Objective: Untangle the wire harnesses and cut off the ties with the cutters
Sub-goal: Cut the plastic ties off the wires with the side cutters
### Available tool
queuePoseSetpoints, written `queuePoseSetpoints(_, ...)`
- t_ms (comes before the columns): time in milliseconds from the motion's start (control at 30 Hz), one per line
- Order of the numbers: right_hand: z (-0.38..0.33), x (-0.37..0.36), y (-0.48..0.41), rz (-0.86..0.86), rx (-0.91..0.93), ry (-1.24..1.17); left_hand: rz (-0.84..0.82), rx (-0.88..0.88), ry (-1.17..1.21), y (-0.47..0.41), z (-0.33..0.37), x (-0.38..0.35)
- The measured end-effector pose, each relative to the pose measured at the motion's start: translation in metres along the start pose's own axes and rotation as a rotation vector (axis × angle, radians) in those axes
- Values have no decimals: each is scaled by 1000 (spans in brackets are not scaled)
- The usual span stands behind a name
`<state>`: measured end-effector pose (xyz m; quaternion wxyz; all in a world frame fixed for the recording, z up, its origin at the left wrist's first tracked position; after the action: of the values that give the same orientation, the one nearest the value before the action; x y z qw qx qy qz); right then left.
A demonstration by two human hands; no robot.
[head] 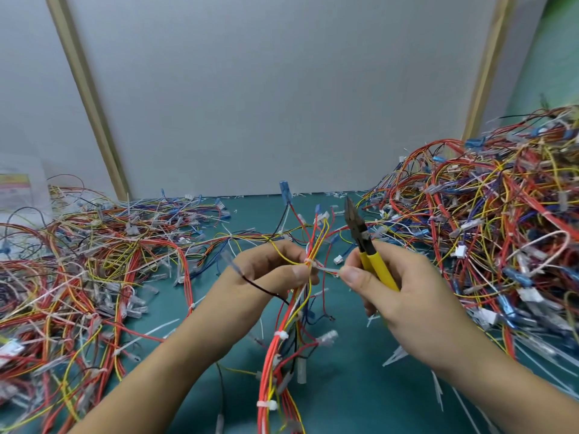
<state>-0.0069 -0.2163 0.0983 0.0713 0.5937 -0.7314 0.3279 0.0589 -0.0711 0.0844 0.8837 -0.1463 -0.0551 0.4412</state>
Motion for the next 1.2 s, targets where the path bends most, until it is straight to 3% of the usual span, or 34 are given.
queuePoseSetpoints(333,2,-4,1,-3,-10,-2,51,-14,28,1,0,7)
queuePoseSetpoints(733,7,-5,3,0,-60,28,91,-20,-129,-3,-12,24)
queuePoseSetpoints(1200,7,-1,-2,13,-46,46,95,-11,-12,2,1,14)
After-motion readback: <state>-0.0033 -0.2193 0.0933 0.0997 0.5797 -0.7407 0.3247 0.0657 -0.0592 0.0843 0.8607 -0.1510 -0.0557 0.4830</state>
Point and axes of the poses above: each hand's wrist, its own y-axis away from the middle knuckle, its own x-axis out of the back of the hand, z = x × y, the point moved 10 cm from there along -y, towards the middle knuckle, and after that the axes turned 10 degrees about y, right-handed, at the moved point
